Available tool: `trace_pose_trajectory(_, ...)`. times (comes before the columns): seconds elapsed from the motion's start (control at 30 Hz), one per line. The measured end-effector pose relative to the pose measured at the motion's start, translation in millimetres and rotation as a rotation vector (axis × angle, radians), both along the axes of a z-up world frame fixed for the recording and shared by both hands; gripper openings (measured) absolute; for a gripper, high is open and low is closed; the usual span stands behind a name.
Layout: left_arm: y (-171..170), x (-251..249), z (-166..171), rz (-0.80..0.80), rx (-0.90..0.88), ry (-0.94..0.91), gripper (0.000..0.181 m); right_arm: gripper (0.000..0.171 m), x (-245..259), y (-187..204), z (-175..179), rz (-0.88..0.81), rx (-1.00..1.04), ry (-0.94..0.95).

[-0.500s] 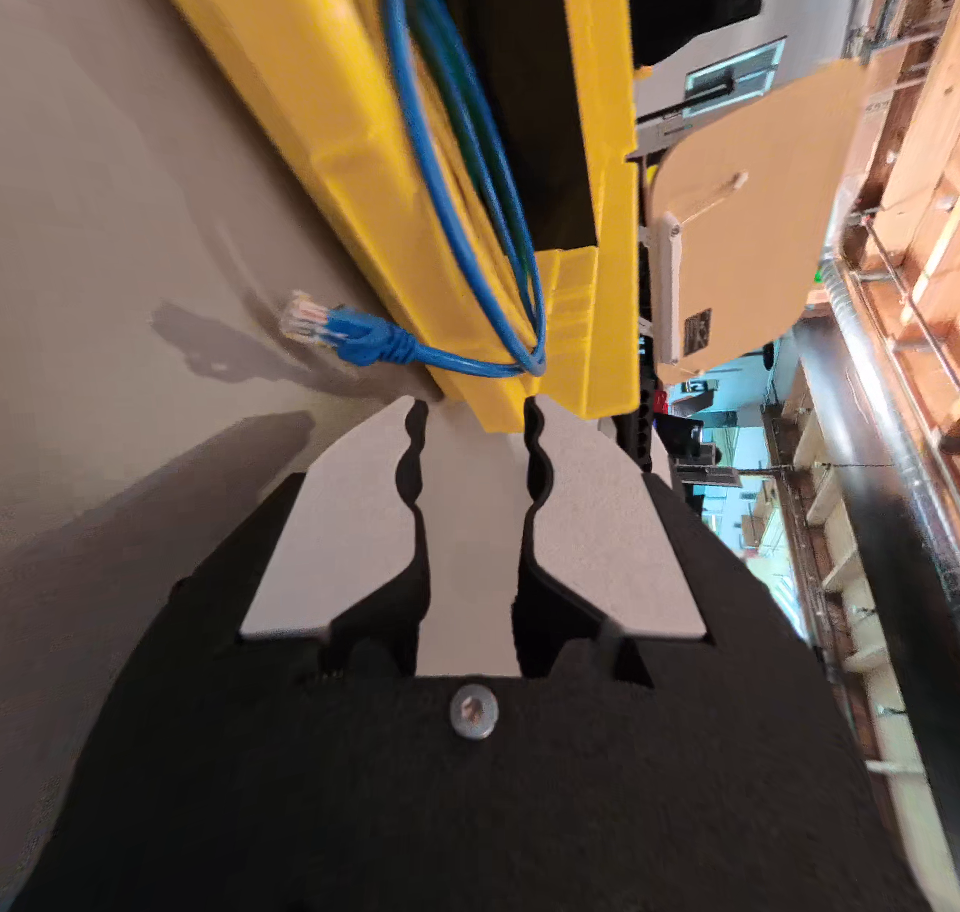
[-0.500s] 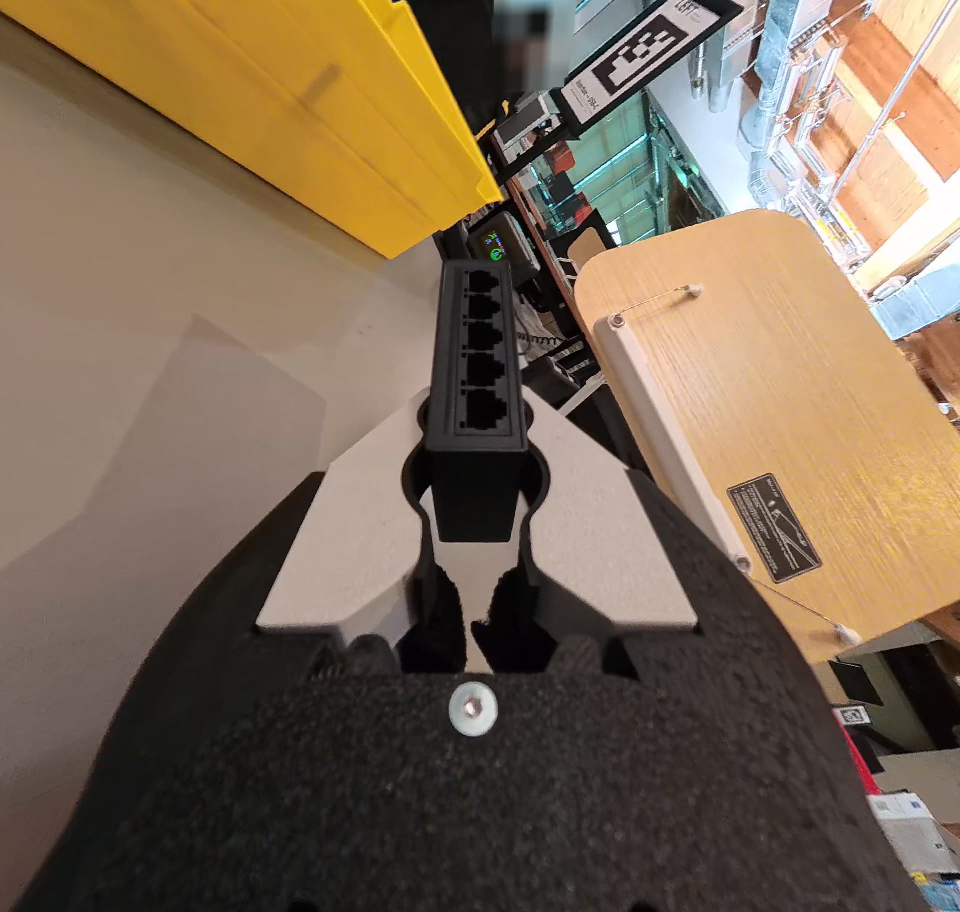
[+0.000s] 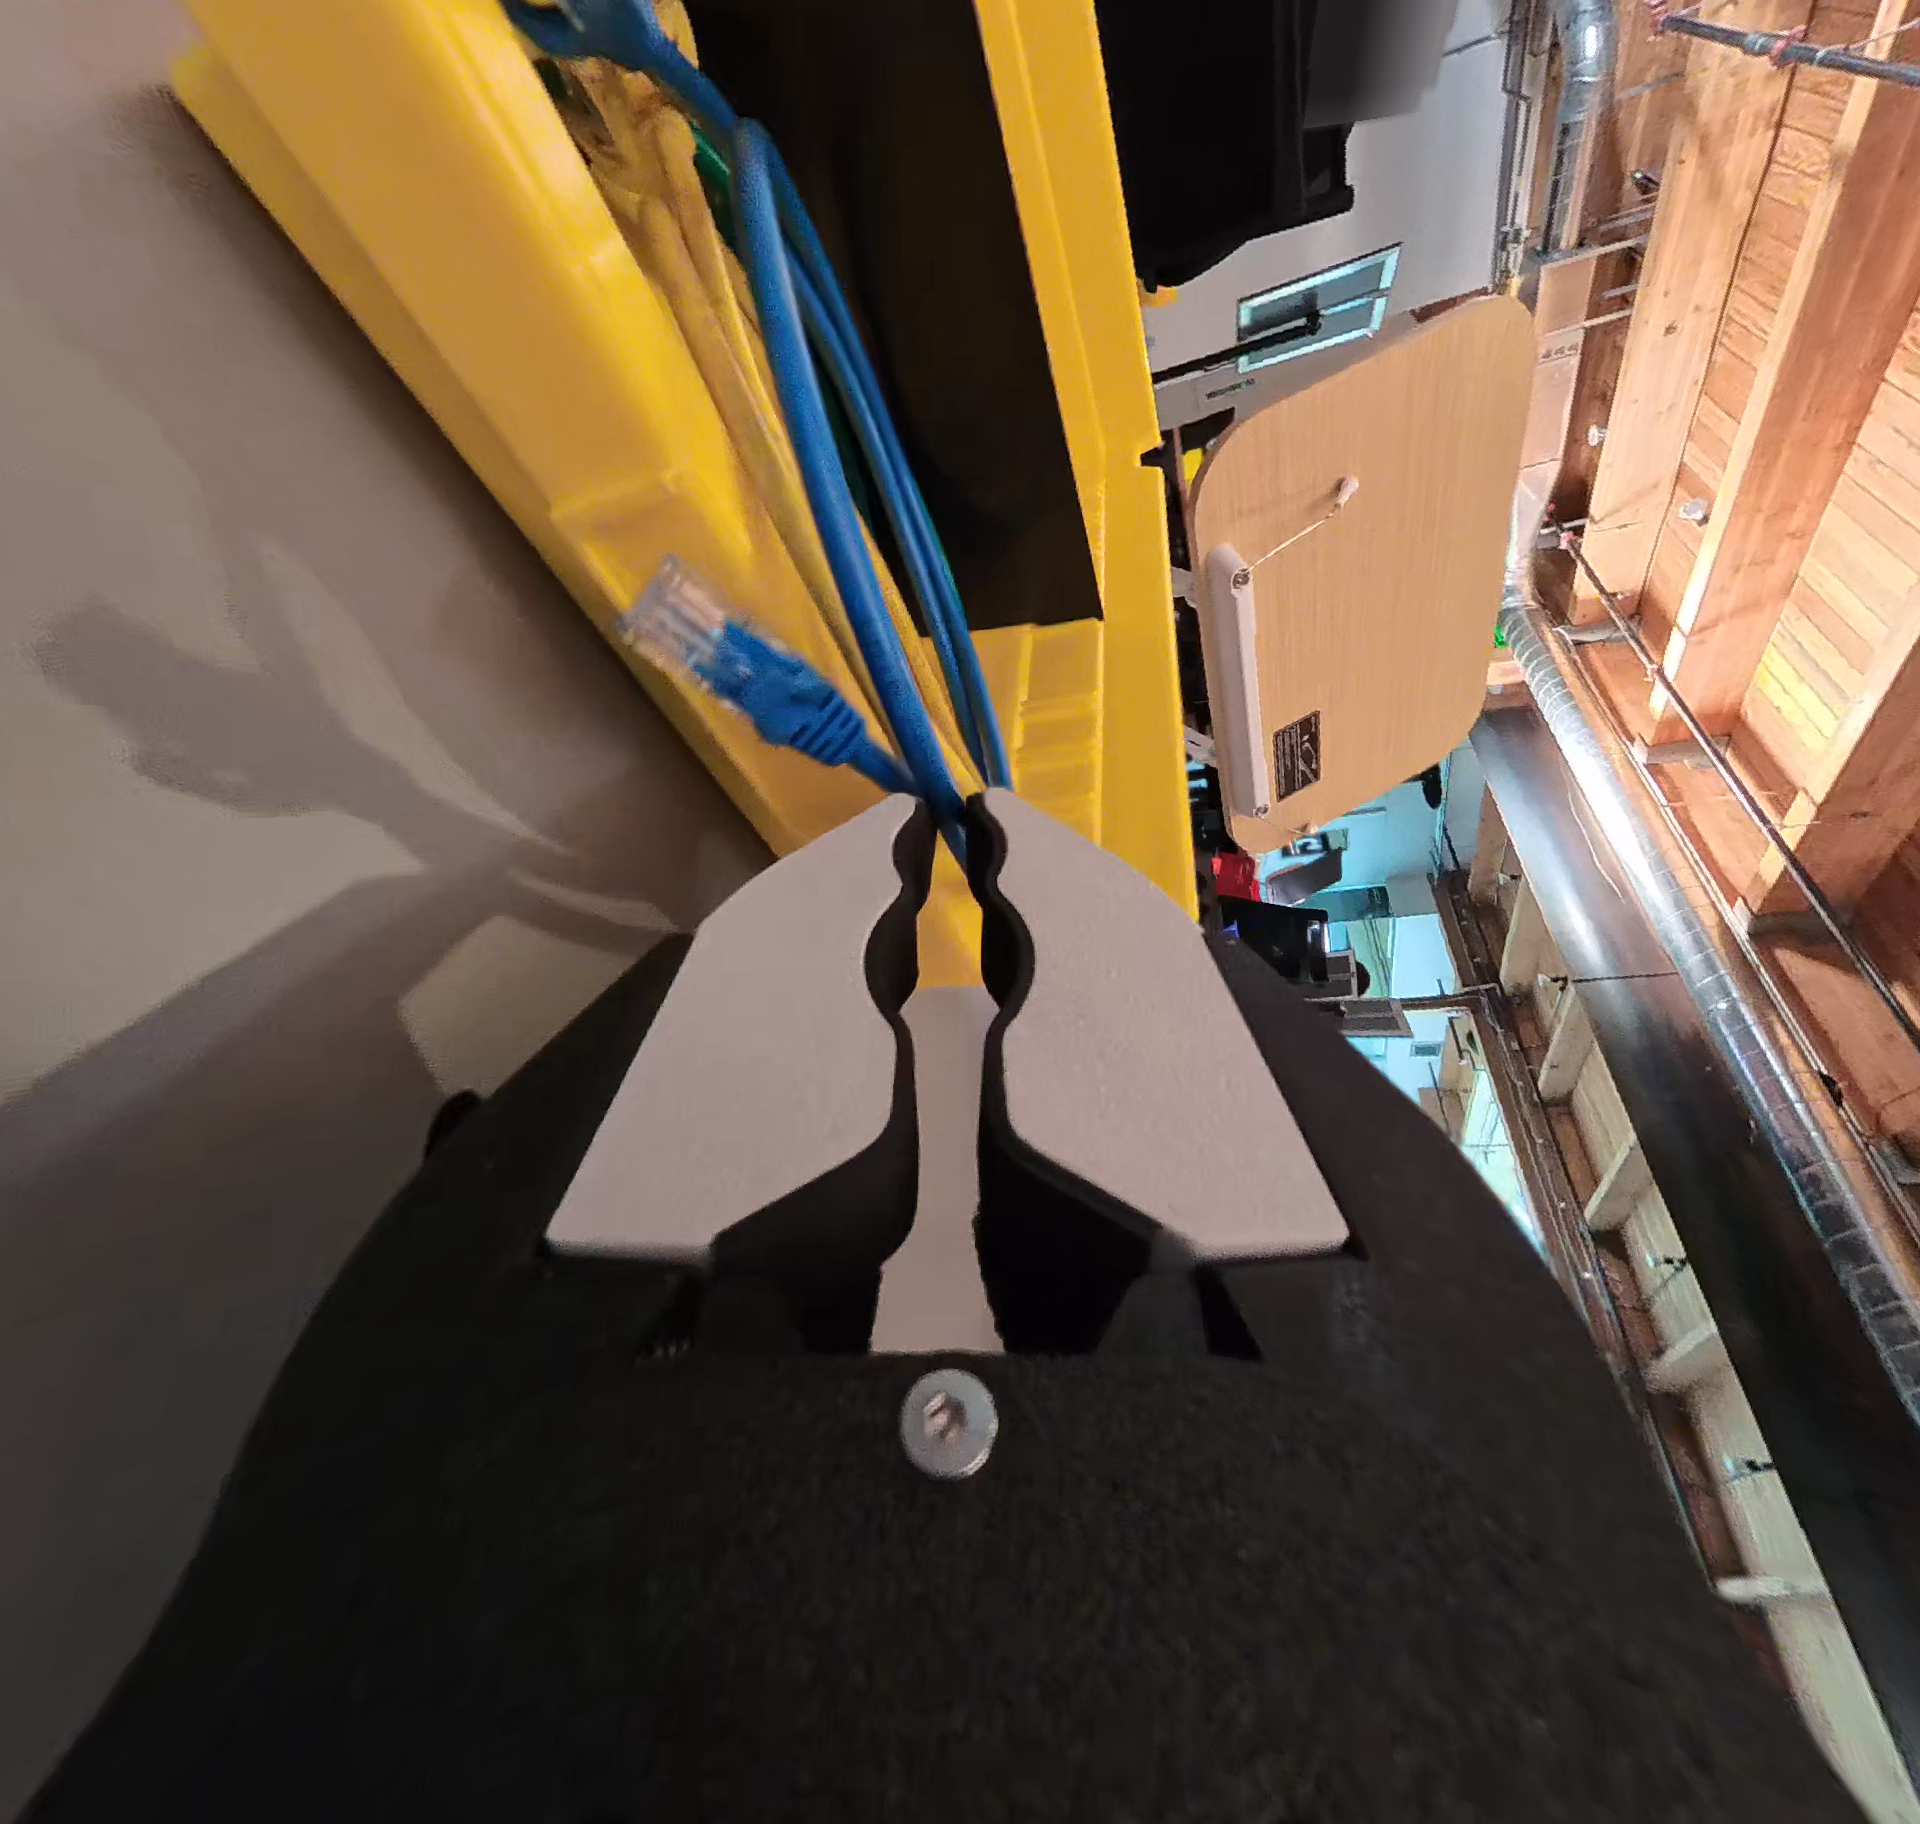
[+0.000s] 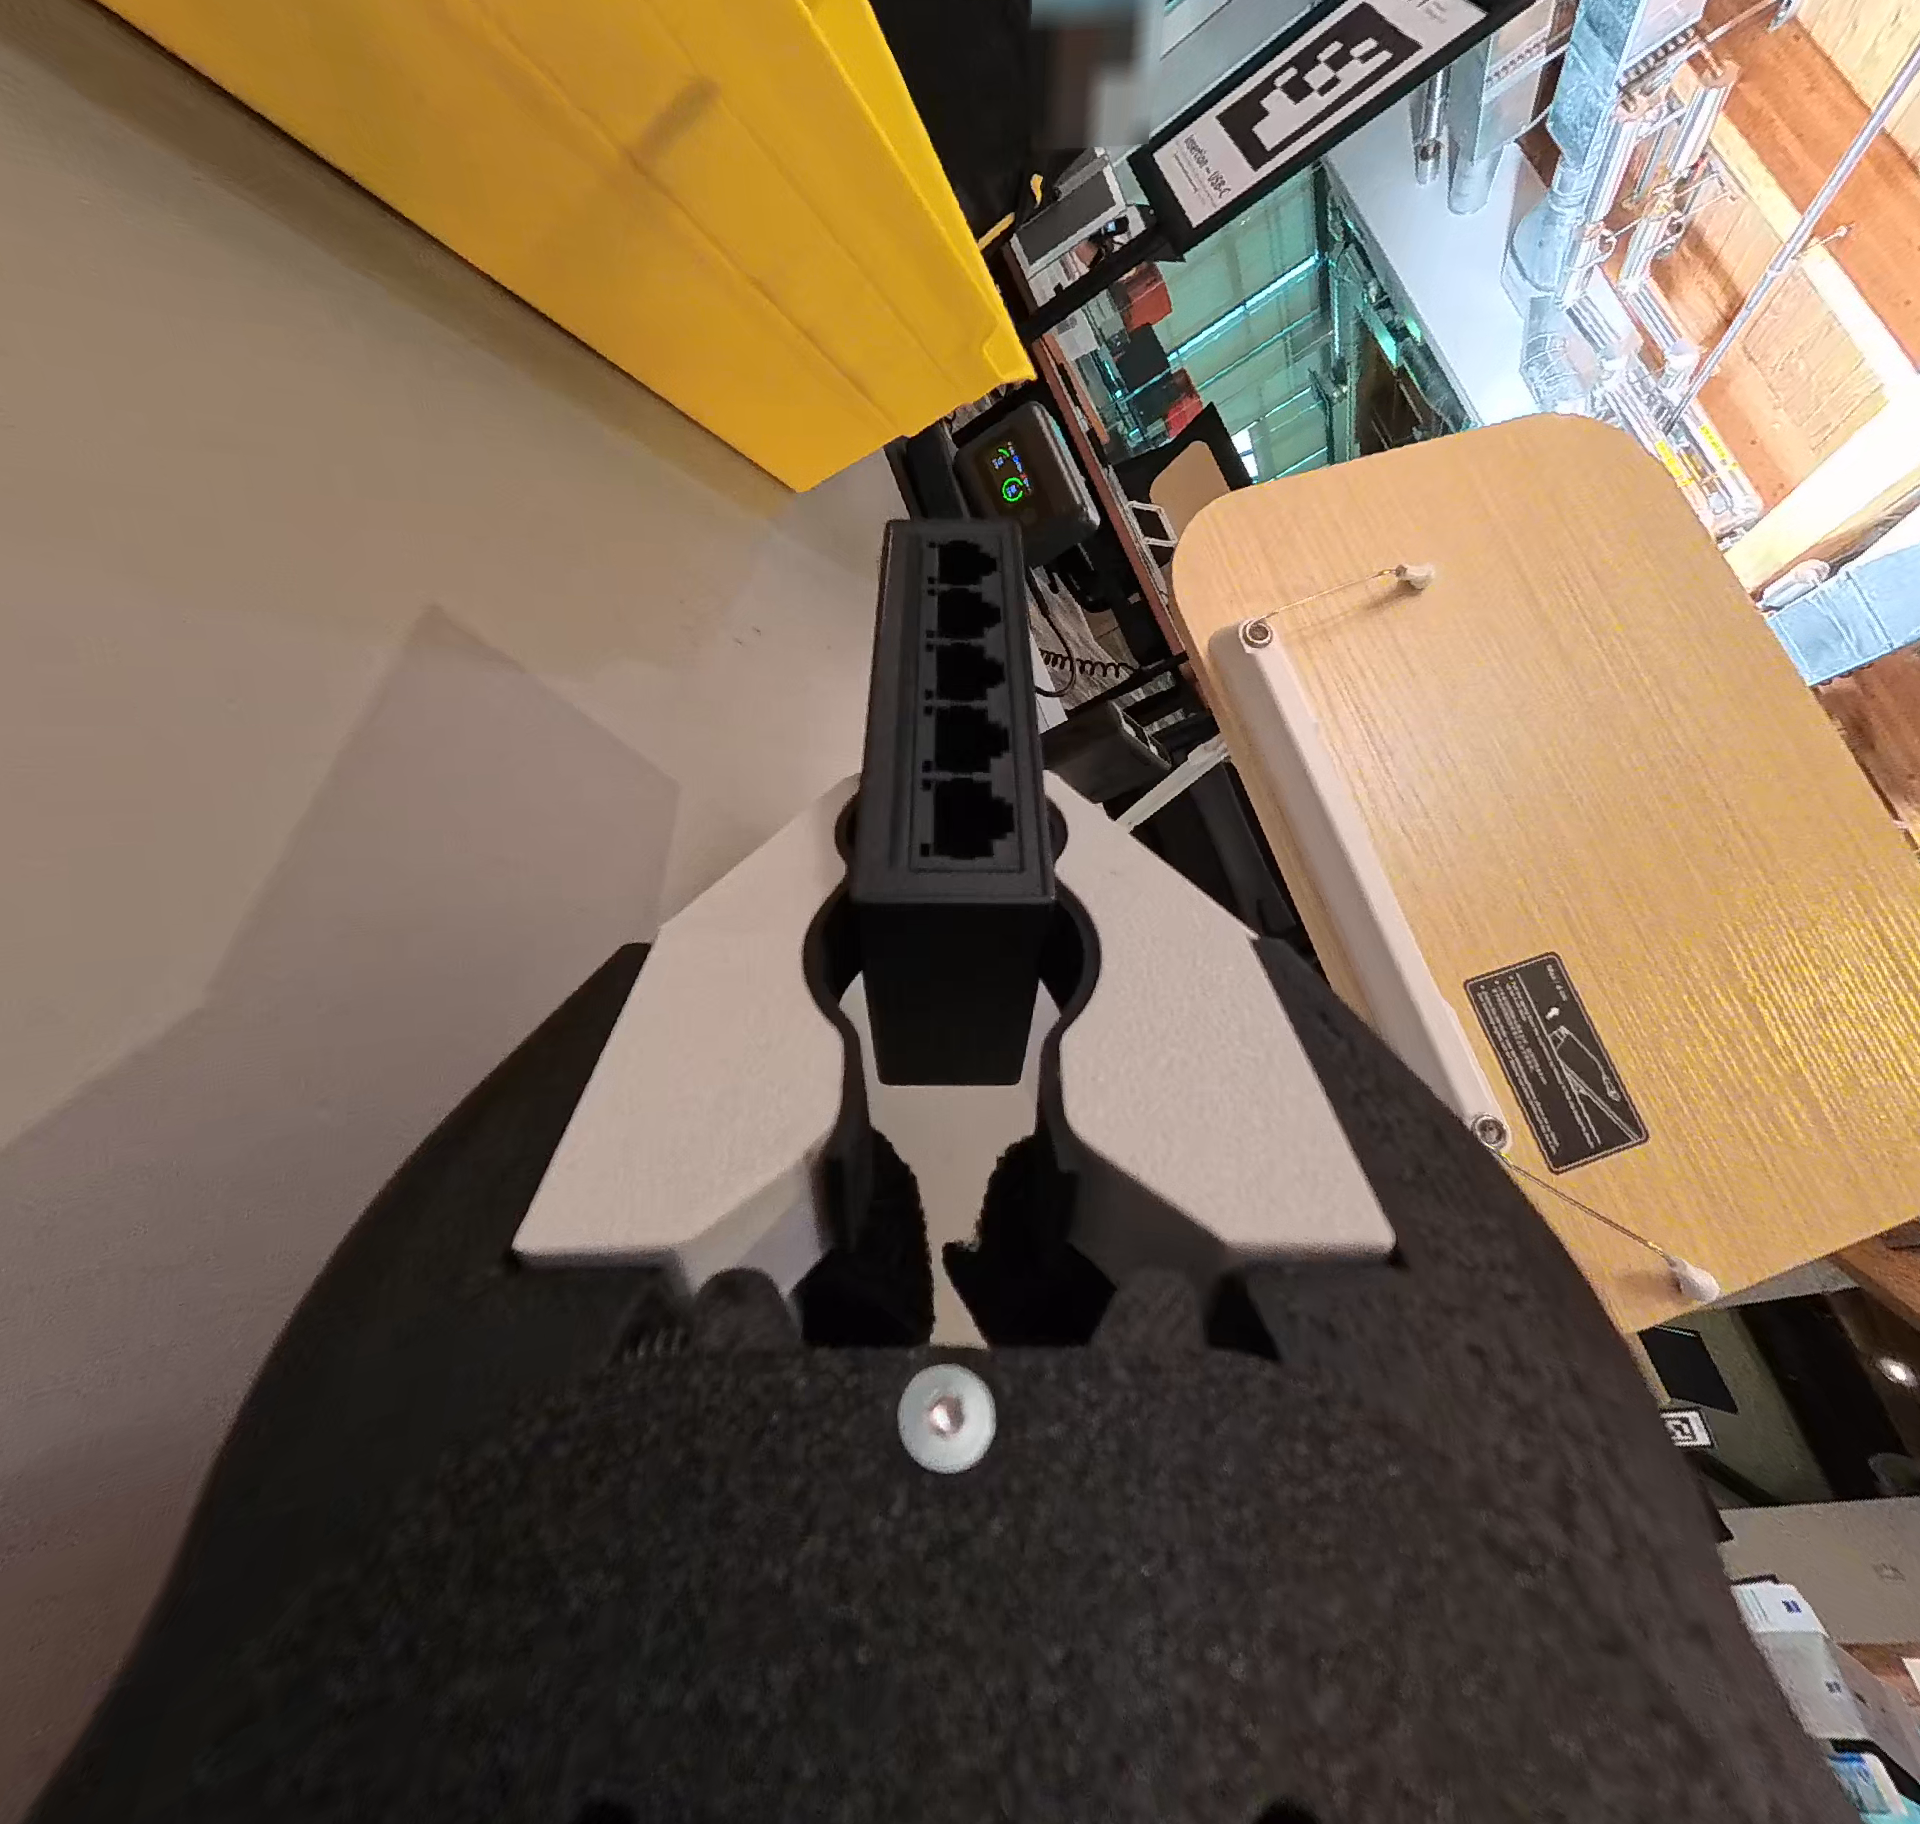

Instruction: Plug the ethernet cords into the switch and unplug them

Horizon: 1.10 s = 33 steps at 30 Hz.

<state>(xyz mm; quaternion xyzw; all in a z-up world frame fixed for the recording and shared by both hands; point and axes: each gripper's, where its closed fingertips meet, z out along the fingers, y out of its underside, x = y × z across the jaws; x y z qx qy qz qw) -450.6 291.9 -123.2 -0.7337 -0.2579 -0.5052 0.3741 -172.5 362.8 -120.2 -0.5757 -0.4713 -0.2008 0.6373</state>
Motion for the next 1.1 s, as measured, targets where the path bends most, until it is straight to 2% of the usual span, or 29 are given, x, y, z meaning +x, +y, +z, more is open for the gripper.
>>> trace_pose_trajectory(0.13,-4,5,16,-0.057,0.086,0.010,0.005,0.027,0,0,0,-0.001,0.001,-0.001)
trace_pose_trajectory(0.27,-4,4,44,-0.108,0.218,0.153,0.005,0.027,2,1,3,-0.010,0.013,0.005)
trace_pose_trajectory(0.43,-22,15,132,-0.168,0.581,0.346,0.004,0.027,11,3,10,-0.036,0.020,0.056)
trace_pose_trajectory(0.6,-85,53,225,-0.350,0.932,0.349,0.004,0.027,20,5,20,-0.047,0.012,0.170)
trace_pose_trajectory(0.67,-110,74,239,-0.483,0.966,0.340,0.004,0.027,25,6,24,-0.057,0.013,0.206)
trace_pose_trajectory(0.8,-136,111,211,-0.780,0.820,0.316,0.003,0.027,34,7,35,-0.065,0.018,0.297)
trace_pose_trajectory(0.9,-131,126,156,-0.921,0.608,0.350,0.003,0.027,41,7,41,-0.071,0.022,0.348)
trace_pose_trajectory(1.0,-120,133,99,-0.991,0.405,0.345,0.003,0.027,46,7,41,-0.080,0.013,0.375)
trace_pose_trajectory(1.1,-102,134,50,-0.978,0.280,0.381,0.002,0.027,45,8,40,-0.081,0.010,0.364)
